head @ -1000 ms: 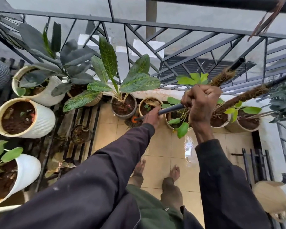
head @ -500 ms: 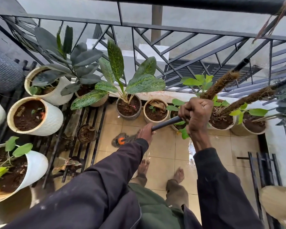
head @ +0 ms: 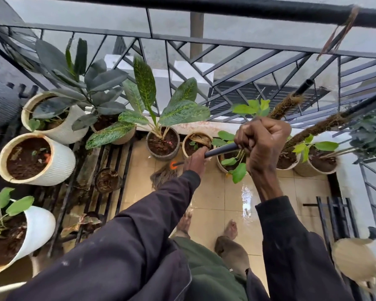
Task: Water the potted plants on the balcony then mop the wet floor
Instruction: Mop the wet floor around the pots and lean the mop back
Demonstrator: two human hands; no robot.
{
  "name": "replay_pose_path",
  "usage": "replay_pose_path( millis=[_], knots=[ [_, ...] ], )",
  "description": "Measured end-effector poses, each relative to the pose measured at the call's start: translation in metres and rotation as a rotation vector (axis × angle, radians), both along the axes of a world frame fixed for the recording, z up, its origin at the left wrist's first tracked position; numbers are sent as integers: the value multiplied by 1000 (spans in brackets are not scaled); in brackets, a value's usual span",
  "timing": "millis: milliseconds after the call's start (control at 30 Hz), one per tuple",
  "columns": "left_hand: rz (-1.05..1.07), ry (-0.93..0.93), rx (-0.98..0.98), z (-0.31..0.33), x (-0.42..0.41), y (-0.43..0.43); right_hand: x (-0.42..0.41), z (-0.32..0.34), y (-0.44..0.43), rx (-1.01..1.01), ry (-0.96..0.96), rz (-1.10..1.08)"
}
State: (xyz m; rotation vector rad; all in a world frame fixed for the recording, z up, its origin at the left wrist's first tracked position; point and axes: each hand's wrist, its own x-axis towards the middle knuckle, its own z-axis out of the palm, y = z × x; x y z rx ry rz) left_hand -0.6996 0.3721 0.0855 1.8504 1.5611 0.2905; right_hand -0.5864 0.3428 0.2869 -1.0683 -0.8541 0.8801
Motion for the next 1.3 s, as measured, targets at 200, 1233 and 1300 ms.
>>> replay_pose_path(
  millis=[200, 1233, 1300],
  knots=[
    [2, -60, -113, -20, 15, 26, 3, -11, 9, -76, -94, -75],
    [45, -20, 17, -1, 3, 27, 2, 19, 41, -55, -104, 54],
    [46, -28, 7, 0, 14, 45, 2, 19, 50, -54, -152, 16]
  ],
)
